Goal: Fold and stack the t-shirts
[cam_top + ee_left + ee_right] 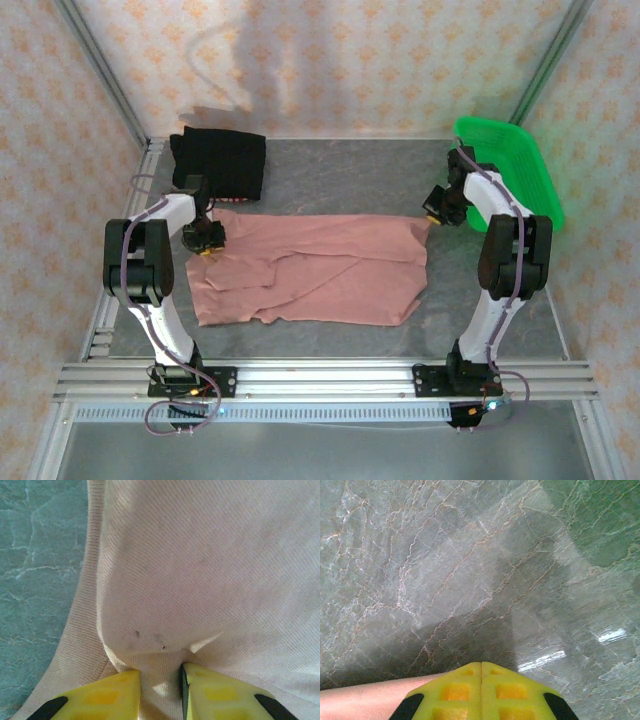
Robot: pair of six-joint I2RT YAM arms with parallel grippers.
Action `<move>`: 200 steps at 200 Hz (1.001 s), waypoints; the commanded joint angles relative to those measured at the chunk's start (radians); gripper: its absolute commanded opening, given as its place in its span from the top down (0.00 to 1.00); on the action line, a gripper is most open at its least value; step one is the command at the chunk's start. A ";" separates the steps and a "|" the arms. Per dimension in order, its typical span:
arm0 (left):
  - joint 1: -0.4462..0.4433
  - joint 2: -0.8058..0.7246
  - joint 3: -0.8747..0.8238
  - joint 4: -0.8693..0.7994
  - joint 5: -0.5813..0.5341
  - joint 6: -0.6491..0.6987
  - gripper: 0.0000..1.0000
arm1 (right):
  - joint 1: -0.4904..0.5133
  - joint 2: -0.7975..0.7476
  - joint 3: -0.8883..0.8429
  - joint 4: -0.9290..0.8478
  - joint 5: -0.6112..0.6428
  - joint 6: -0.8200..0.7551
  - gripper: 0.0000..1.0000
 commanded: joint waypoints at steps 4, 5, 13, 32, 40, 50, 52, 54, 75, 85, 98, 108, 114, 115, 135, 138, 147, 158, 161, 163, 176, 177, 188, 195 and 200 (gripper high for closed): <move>0.002 0.045 -0.037 -0.047 -0.076 0.027 0.72 | -0.071 -0.034 0.007 0.054 0.219 0.021 0.96; 0.001 0.045 -0.037 -0.047 -0.076 0.027 0.72 | -0.071 -0.034 0.007 0.054 0.219 0.021 0.96; -0.003 0.044 -0.037 -0.045 -0.072 0.029 0.72 | -0.070 -0.034 0.013 0.070 0.206 0.010 0.92; -0.016 0.044 -0.037 -0.041 -0.069 0.034 0.72 | -0.070 -0.036 0.045 0.083 0.177 0.003 0.85; -0.022 0.045 -0.038 -0.040 -0.068 0.035 0.72 | -0.069 -0.053 0.032 0.117 0.167 0.004 0.80; -0.027 0.044 -0.036 -0.043 -0.067 0.036 0.72 | -0.069 -0.085 0.008 0.163 0.154 0.005 0.72; -0.028 0.044 -0.035 -0.043 -0.066 0.036 0.72 | -0.069 -0.089 0.006 0.165 0.153 0.005 0.71; -0.029 0.045 -0.035 -0.043 -0.065 0.036 0.72 | -0.069 -0.092 0.003 0.170 0.152 0.004 0.71; -0.039 0.042 -0.040 -0.035 -0.056 0.040 0.71 | -0.068 -0.142 -0.004 0.158 0.087 -0.002 0.68; -0.043 0.036 -0.041 -0.031 -0.050 0.039 0.71 | -0.061 -0.155 -0.008 0.130 0.041 -0.004 0.68; -0.050 0.037 -0.040 -0.031 -0.047 0.040 0.71 | -0.038 -0.161 -0.014 0.071 0.016 -0.007 0.68; -0.052 0.035 -0.040 -0.028 -0.041 0.039 0.71 | -0.015 -0.160 -0.032 0.041 -0.002 -0.011 0.68; -0.054 0.035 -0.040 -0.027 -0.037 0.038 0.71 | 0.000 -0.160 -0.051 0.036 0.001 -0.009 0.68; -0.053 0.035 -0.040 -0.027 -0.037 0.038 0.71 | 0.003 -0.160 -0.055 0.036 0.001 -0.007 0.68; -0.055 0.029 -0.042 -0.027 -0.034 0.033 0.71 | 0.041 -0.155 -0.127 0.081 0.009 0.015 0.67; -0.055 0.027 -0.043 -0.027 -0.034 0.032 0.71 | 0.043 -0.151 -0.134 0.085 0.010 0.018 0.67; -0.055 0.021 -0.045 -0.027 -0.035 0.031 0.71 | 0.049 -0.137 -0.149 0.104 0.009 0.031 0.67; -0.055 0.013 -0.048 -0.027 -0.034 0.032 0.71 | 0.060 -0.116 -0.156 0.116 0.009 0.036 0.66; -0.054 0.011 -0.049 -0.027 -0.032 0.033 0.71 | 0.063 -0.110 -0.155 0.118 0.011 0.037 0.66; -0.055 0.010 -0.050 -0.027 -0.032 0.033 0.71 | 0.067 -0.102 -0.153 0.118 0.013 0.035 0.66; -0.055 0.005 -0.051 -0.027 -0.031 0.032 0.71 | 0.078 -0.066 -0.142 0.121 0.010 0.033 0.66; -0.055 0.005 -0.051 -0.027 -0.031 0.032 0.71 | 0.078 -0.066 -0.142 0.121 0.010 0.033 0.66; -0.053 0.001 -0.051 -0.029 -0.028 0.030 0.71 | 0.091 -0.040 -0.129 0.119 0.019 0.027 0.67; -0.054 -0.001 -0.051 -0.028 -0.027 0.029 0.71 | 0.096 -0.025 -0.120 0.112 0.024 0.026 0.66; -0.055 -0.003 -0.051 -0.028 -0.027 0.027 0.71 | 0.098 -0.009 -0.109 0.102 0.029 0.026 0.67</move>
